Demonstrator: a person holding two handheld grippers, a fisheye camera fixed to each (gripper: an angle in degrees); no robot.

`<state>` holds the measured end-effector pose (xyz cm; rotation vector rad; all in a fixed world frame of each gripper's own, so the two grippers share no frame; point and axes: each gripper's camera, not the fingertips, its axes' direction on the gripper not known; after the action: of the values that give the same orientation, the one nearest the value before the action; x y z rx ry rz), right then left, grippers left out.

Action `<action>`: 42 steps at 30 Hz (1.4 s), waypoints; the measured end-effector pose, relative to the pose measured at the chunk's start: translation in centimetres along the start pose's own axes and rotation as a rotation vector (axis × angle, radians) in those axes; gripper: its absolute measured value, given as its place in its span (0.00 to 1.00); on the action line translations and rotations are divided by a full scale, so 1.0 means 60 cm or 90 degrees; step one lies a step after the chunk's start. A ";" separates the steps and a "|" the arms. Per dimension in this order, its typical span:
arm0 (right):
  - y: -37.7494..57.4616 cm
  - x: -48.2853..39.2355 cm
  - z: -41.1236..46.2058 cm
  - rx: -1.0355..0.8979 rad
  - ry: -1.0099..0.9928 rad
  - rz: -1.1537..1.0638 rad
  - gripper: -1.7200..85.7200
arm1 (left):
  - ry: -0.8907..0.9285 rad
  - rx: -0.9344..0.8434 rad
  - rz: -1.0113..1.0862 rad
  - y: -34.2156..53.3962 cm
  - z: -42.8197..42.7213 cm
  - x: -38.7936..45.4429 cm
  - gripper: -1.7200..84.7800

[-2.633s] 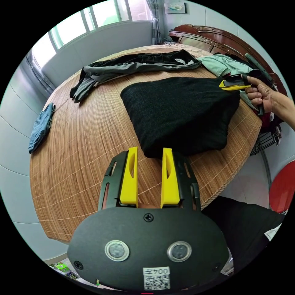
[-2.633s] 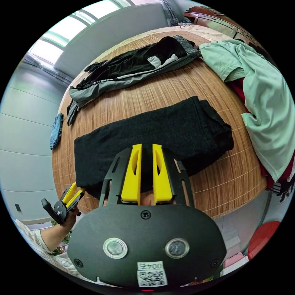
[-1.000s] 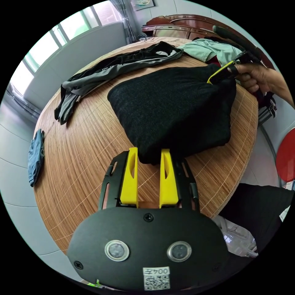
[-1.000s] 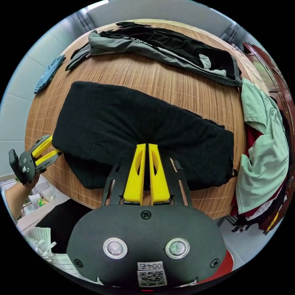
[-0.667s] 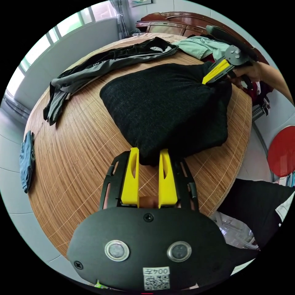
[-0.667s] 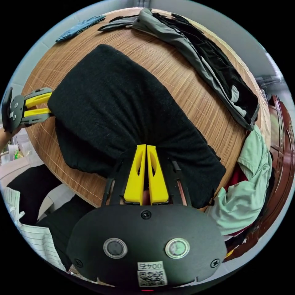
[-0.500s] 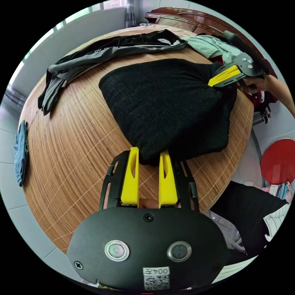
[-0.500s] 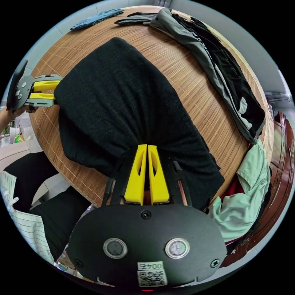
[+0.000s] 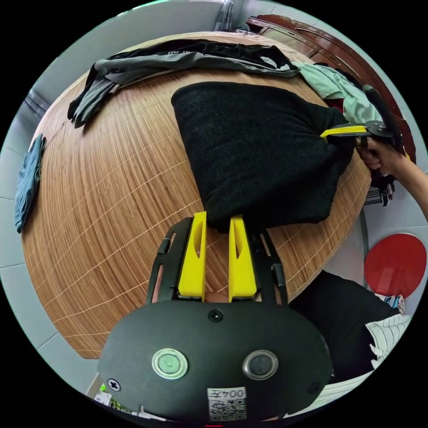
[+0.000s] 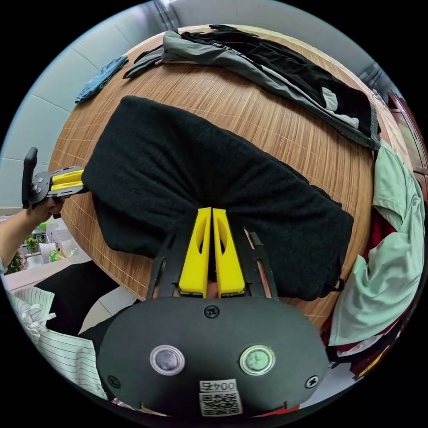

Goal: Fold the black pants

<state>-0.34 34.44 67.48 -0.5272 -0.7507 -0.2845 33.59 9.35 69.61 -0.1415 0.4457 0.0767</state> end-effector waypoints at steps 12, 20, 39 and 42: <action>0.133 0.098 -0.103 0.209 -0.051 0.195 0.13 | 0.002 0.225 0.083 -0.032 -0.150 -0.018 0.10; 0.110 0.128 -0.077 0.190 -0.016 0.200 0.15 | 0.000 0.150 0.147 -0.207 0.020 0.001 0.15; 0.194 0.061 -0.112 0.261 -0.070 0.206 0.11 | 0.061 0.188 0.080 -0.105 0.062 -0.157 0.15; 0.204 -0.011 -0.114 0.284 -0.142 0.198 0.11 | 0.115 0.163 -0.035 -0.030 0.083 -0.231 0.15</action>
<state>8.29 40.95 58.54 -0.2455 -0.9030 0.2326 23.43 7.71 80.27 0.0916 0.6270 -0.0473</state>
